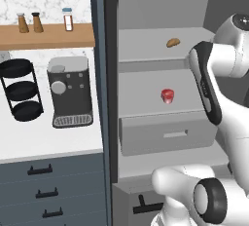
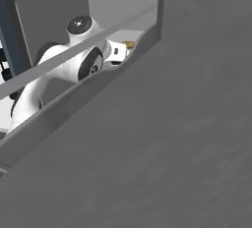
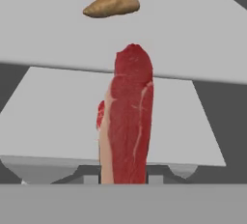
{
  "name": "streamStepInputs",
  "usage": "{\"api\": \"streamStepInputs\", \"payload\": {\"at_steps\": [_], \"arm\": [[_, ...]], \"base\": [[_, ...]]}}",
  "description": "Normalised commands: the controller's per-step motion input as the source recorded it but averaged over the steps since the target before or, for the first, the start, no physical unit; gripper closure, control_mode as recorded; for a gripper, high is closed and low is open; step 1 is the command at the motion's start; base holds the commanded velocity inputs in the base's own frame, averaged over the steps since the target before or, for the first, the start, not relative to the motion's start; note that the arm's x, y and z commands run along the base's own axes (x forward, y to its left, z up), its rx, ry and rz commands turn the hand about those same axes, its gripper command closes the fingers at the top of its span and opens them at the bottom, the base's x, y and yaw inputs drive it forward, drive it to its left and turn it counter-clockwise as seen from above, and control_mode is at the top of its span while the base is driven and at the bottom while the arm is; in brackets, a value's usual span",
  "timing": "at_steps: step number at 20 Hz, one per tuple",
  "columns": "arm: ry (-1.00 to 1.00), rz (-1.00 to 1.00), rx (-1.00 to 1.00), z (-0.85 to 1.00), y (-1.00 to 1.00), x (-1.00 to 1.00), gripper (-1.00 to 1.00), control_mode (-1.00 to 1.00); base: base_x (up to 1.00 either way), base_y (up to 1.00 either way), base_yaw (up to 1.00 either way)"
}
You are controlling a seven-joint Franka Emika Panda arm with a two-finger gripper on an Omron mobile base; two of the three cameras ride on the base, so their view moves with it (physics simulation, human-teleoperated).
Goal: Place one sweet potato and one steak in each tupperware on the nearby counter, to pack two identical lunches.
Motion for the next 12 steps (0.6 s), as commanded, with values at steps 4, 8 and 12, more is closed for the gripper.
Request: {"api": "streamStepInputs", "payload": {"at_steps": [4,8,12], "arm": [[0.1,-0.01,0.0,-0.26,0.42,-1.0,1.0,-1.0],[0.08,0.0,0.03,-0.35,0.25,-1.0,1.0,-1.0],[0.03,0.0,0.02,-0.25,0.12,-0.5,1.0,1.0]], "base": [[0.0,0.0,0.0],[0.0,0.0,0.0],[-0.5,0.19,0.0]]}}
